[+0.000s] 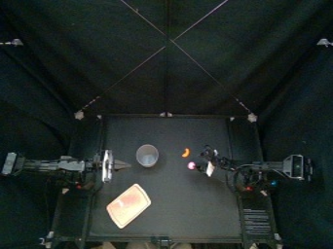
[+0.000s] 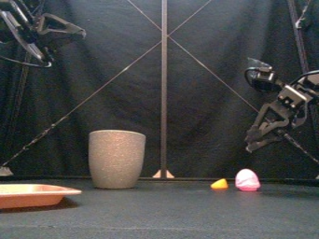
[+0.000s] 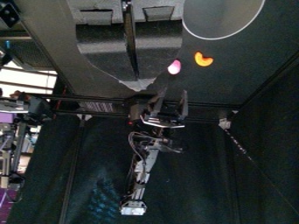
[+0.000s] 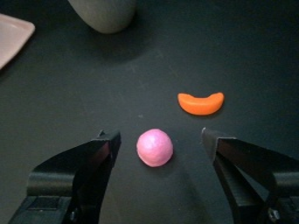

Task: Pick the pink ball then place it on the pink plate
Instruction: Pick the pink ball

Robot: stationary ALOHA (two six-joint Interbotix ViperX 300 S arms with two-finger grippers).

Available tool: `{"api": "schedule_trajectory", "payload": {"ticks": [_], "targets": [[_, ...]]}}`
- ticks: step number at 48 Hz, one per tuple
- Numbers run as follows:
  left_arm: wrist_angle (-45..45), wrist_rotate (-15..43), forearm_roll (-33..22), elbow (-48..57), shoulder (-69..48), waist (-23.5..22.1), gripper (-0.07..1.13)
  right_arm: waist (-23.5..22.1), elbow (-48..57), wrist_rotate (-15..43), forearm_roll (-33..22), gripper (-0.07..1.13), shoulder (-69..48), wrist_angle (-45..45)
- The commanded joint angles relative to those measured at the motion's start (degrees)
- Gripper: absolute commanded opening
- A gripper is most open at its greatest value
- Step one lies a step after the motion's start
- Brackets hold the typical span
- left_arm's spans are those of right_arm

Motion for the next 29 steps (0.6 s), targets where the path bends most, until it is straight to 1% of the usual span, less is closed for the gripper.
{"api": "schedule_trajectory", "payload": {"ticks": [1, 7, 20, 29], "targets": [[-0.7, 0.1, -0.2, -0.4, 0.3, 0.1, -0.02, -0.2, -2.8, -0.2, -0.5, 1.06, 4.4, -0.2], [-0.7, 0.1, -0.2, 0.2, 0.3, 0.1, -0.02, 0.1, -4.5, 0.0, -2.7, 1.06, 10.0, 0.0], [-0.7, 0.1, -0.2, 0.4, 0.3, 0.9, -0.02, 0.4, -8.3, -0.3, -4.0, 1.06, 18.4, 3.0], [-1.1, 0.0, -0.2, 0.5, 0.3, 1.4, -0.02, 0.6, -10.4, 0.0, -4.3, 1.00, 21.0, 5.7]]}}
